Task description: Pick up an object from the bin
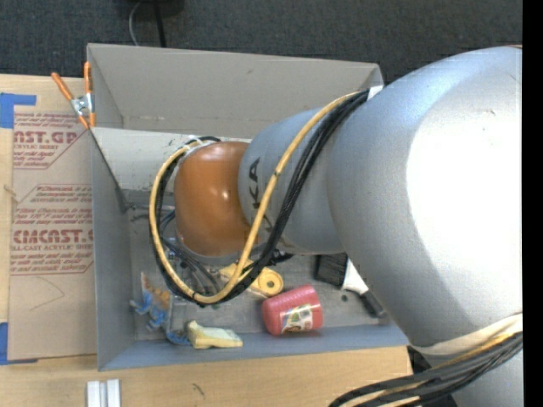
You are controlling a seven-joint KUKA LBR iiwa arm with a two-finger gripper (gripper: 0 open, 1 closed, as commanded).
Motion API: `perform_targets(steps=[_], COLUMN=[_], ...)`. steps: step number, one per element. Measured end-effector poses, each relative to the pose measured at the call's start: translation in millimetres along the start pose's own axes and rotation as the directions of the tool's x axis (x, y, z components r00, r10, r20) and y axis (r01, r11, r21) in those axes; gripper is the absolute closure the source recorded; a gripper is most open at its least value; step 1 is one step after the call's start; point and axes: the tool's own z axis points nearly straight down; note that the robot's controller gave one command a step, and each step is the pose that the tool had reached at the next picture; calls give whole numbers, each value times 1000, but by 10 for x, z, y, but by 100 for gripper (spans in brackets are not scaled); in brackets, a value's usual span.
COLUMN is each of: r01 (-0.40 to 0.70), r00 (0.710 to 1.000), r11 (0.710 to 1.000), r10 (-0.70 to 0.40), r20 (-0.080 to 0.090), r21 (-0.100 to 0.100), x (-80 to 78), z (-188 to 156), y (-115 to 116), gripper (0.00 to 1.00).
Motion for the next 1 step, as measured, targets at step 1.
perform_targets(steps=[1], r01=[-204], r00=[979], r11=[979], r10=[204], r20=[4], r21=[-2], x=[67], z=[-135], y=[84], gripper=[0])
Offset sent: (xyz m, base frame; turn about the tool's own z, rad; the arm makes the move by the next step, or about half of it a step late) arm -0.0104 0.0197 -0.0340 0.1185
